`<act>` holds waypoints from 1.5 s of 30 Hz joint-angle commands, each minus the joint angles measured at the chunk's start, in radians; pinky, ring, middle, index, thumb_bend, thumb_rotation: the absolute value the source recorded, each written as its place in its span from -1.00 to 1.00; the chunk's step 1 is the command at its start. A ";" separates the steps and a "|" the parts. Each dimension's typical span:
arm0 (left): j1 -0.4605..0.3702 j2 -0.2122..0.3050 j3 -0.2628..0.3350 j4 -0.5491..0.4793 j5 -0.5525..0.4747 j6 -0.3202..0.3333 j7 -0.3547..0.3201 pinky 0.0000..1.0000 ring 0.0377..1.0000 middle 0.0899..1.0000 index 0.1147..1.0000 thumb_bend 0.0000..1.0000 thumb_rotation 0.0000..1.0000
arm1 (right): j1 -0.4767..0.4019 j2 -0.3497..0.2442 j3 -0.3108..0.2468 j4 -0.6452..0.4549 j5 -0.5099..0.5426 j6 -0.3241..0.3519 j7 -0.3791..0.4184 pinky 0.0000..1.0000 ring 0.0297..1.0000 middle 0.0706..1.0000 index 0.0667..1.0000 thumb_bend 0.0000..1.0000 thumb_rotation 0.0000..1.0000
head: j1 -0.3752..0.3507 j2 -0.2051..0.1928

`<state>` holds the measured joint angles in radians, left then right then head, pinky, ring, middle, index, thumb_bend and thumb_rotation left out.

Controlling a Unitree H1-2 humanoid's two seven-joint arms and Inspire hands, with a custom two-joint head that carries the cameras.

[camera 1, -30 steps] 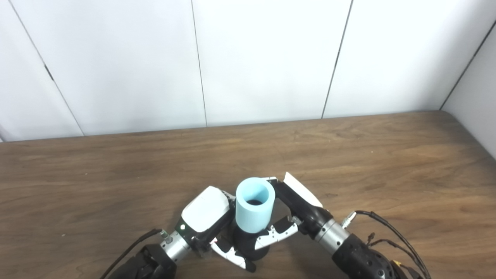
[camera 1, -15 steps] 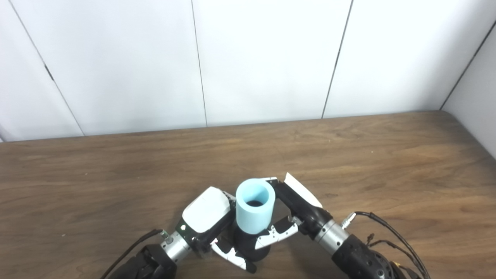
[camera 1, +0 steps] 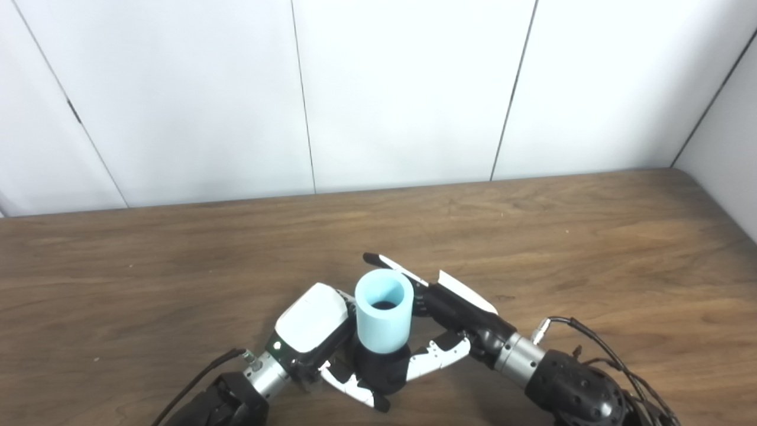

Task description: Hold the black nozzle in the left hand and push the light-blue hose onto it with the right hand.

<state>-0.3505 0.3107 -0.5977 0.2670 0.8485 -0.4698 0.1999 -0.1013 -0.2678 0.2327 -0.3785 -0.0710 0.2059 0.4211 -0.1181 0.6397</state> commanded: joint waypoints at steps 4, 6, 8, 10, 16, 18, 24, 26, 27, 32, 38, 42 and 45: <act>0.100 -0.012 -0.037 0.070 -0.001 0.001 -0.002 -0.66 -0.60 -0.35 -0.12 0.03 -1.00 | -0.032 -0.005 -0.013 -0.020 0.039 -0.004 0.004 1.00 1.00 1.00 1.00 1.00 -0.17 | -0.001 0.000; 0.099 -0.013 -0.038 0.071 -0.003 0.001 0.002 -0.69 -0.62 -0.35 -0.12 0.03 -1.00 | -0.028 -0.008 -0.023 -0.028 0.037 0.001 -0.005 1.00 1.00 1.00 1.00 1.00 -0.12 | -0.002 0.000; 0.098 -0.013 -0.040 0.073 -0.008 0.001 0.005 -0.69 -0.63 -0.36 -0.13 0.03 -1.00 | -0.025 -0.007 -0.038 -0.036 0.026 -0.005 -0.022 1.00 1.00 1.00 1.00 1.00 -0.05 | -0.002 0.000; 0.097 -0.012 -0.041 0.074 -0.008 0.001 0.003 -0.67 -0.60 -0.35 -0.12 0.03 -1.00 | -0.024 -0.004 -0.064 -0.044 -0.022 -0.061 -0.066 1.00 1.00 1.00 1.00 1.00 0.13 | -0.002 -0.001; 0.096 -0.014 -0.040 0.077 -0.003 0.001 0.003 -0.64 -0.57 -0.33 -0.10 0.03 -1.00 | -0.049 0.006 -0.112 -0.095 -0.199 -0.148 -0.179 0.93 1.00 1.00 1.00 1.00 0.71 | -0.002 -0.003; 0.096 -0.014 -0.041 0.075 -0.003 0.001 0.003 -0.65 -0.58 -0.34 -0.11 0.03 -1.00 | -0.050 -0.004 -0.116 -0.110 -0.268 -0.174 -0.203 0.97 1.00 1.00 1.00 1.00 0.79 | -0.002 -0.002; 0.094 -0.013 -0.043 0.075 -0.011 0.001 -0.007 -0.65 -0.58 -0.33 -0.10 0.03 -1.00 | -0.060 -0.015 -0.108 -0.154 -0.327 -0.224 -0.203 0.94 1.00 1.00 1.00 0.90 0.76 | -0.002 -0.001; 0.093 -0.013 -0.045 0.078 -0.011 0.001 -0.002 -0.66 -0.59 -0.34 -0.11 0.03 -1.00 | -0.064 -0.013 -0.101 -0.173 -0.343 -0.244 -0.202 0.93 1.00 1.00 1.00 0.86 0.72 | -0.001 -0.001; 0.093 -0.012 -0.045 0.078 -0.012 0.000 -0.001 -0.66 -0.59 -0.34 -0.11 0.03 -1.00 | -0.068 -0.015 -0.096 -0.185 -0.361 -0.256 -0.201 0.93 1.00 1.00 1.00 0.86 0.73 | -0.001 -0.001; 0.092 -0.011 -0.045 0.078 -0.017 0.001 -0.008 -0.64 -0.57 -0.33 -0.10 0.03 -1.00 | -0.090 -0.029 -0.068 -0.247 -0.499 -0.316 -0.179 0.97 1.00 0.99 0.95 0.82 0.80 | -0.002 -0.002; 0.091 -0.008 -0.046 0.077 -0.020 0.001 -0.011 -0.63 -0.55 -0.32 -0.10 0.03 -1.00 | -0.098 -0.032 -0.042 -0.292 -0.627 -0.354 -0.133 0.93 1.00 0.96 0.87 0.86 0.71 | -0.001 -0.001; 0.092 -0.006 -0.046 0.071 -0.022 0.001 -0.017 -0.62 -0.54 -0.31 -0.09 0.03 -1.00 | -0.079 -0.030 -0.023 -0.285 -0.687 -0.386 -0.119 0.87 1.00 0.89 0.82 0.91 0.67 | -0.004 0.000; 0.093 -0.006 -0.042 0.068 -0.022 0.001 -0.022 -0.63 -0.55 -0.32 -0.10 0.03 -1.00 | -0.059 -0.026 -0.016 -0.277 -0.697 -0.399 -0.118 0.74 0.96 0.84 0.77 0.91 0.64 | -0.002 0.002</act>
<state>-0.3551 0.3114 -0.6028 0.2693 0.8350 -0.4706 0.1876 -0.1502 -0.2970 0.2196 -0.6376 -0.7659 -0.1709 0.3111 -0.1197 0.6397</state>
